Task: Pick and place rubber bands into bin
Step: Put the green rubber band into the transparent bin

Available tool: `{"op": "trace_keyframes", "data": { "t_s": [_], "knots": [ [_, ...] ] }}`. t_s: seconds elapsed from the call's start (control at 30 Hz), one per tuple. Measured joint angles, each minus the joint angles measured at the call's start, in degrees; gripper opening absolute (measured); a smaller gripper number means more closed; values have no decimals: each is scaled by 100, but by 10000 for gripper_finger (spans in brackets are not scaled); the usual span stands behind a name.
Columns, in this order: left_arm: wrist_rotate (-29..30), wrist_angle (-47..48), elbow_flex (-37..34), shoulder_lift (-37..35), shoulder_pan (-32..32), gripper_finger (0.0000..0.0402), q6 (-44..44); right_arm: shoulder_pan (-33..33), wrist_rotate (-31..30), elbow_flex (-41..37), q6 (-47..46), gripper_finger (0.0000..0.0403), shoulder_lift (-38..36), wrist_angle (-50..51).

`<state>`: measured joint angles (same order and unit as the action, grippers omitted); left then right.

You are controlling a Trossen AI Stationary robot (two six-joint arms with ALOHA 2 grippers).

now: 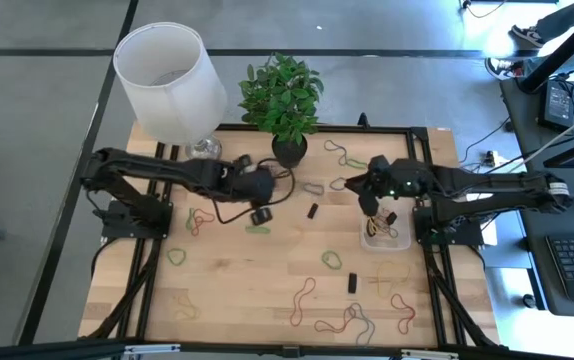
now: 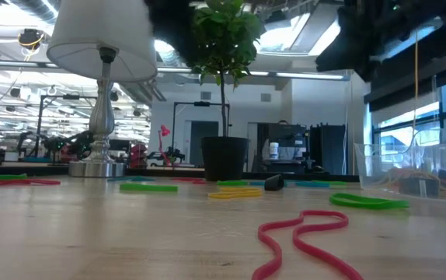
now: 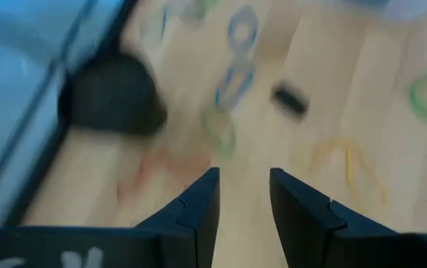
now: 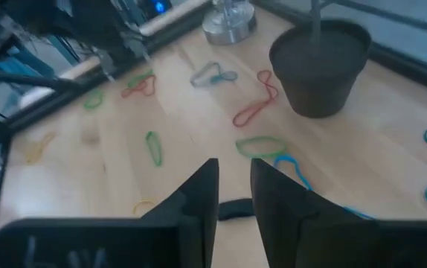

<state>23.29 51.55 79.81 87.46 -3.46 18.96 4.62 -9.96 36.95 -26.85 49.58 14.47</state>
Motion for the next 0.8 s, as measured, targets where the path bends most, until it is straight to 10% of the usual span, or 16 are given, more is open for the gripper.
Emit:
{"op": "trace_keyframes", "data": {
  "t_s": [0.23, 0.8],
  "knots": [
    [-857, 2042, -456, -61, -414, 113, 1500, 0, 99, 0, 2, 84, 739, -19],
    [-3205, 1951, -3300, -39, -1584, 114, 2494, 0, 716, 0, -3, 84, 1408, -752]
  ]
}}
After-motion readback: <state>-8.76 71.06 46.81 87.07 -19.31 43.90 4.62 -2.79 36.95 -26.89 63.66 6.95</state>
